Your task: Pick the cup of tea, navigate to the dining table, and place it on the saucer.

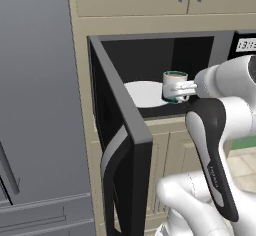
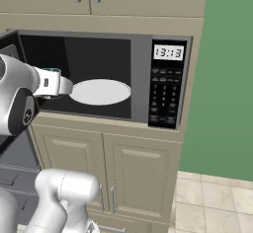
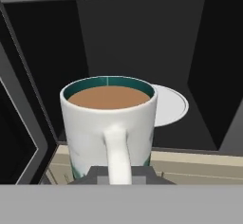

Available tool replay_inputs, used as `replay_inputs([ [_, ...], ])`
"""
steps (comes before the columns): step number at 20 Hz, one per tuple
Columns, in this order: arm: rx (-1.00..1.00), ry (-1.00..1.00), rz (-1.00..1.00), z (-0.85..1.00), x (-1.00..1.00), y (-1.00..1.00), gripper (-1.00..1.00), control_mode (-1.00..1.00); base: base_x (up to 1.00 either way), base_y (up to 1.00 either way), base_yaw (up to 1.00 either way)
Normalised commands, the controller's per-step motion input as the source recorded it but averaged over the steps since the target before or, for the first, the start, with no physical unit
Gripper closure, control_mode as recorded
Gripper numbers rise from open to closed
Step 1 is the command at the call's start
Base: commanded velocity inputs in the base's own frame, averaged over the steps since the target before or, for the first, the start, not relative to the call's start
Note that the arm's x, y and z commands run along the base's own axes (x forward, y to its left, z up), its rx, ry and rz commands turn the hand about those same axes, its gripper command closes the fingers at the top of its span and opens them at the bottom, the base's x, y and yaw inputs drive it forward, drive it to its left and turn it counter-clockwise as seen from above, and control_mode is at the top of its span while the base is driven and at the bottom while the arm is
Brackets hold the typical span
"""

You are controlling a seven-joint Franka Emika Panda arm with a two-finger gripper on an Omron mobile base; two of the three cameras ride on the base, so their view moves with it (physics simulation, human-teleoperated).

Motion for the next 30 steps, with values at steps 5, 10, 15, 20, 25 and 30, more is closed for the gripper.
replay_inputs([
  [5, 0.00, 0.00, 0.00, 0.00, -0.01, 0.00, 1.00, 1.00, -0.13, 0.00, 0.00],
  [10, 0.00, 0.00, 0.00, 0.00, 0.00, 0.00, 1.00, 1.00, -0.67, -0.21, 0.03],
  [15, 0.00, 0.00, 0.00, 0.00, 0.00, 0.00, 1.00, 1.00, -0.60, -0.33, 0.12],
  [20, 0.00, 0.00, 0.00, 0.00, 0.00, 0.00, 1.00, 1.00, -0.04, -0.77, 0.46],
  [25, 0.00, 0.00, 0.00, 0.00, 0.00, 0.00, 1.00, 1.00, -0.01, -0.74, 0.58],
  [30, 0.00, 0.00, 0.00, 0.00, 0.00, 0.00, 1.00, 1.00, -0.46, -0.33, 0.61],
])
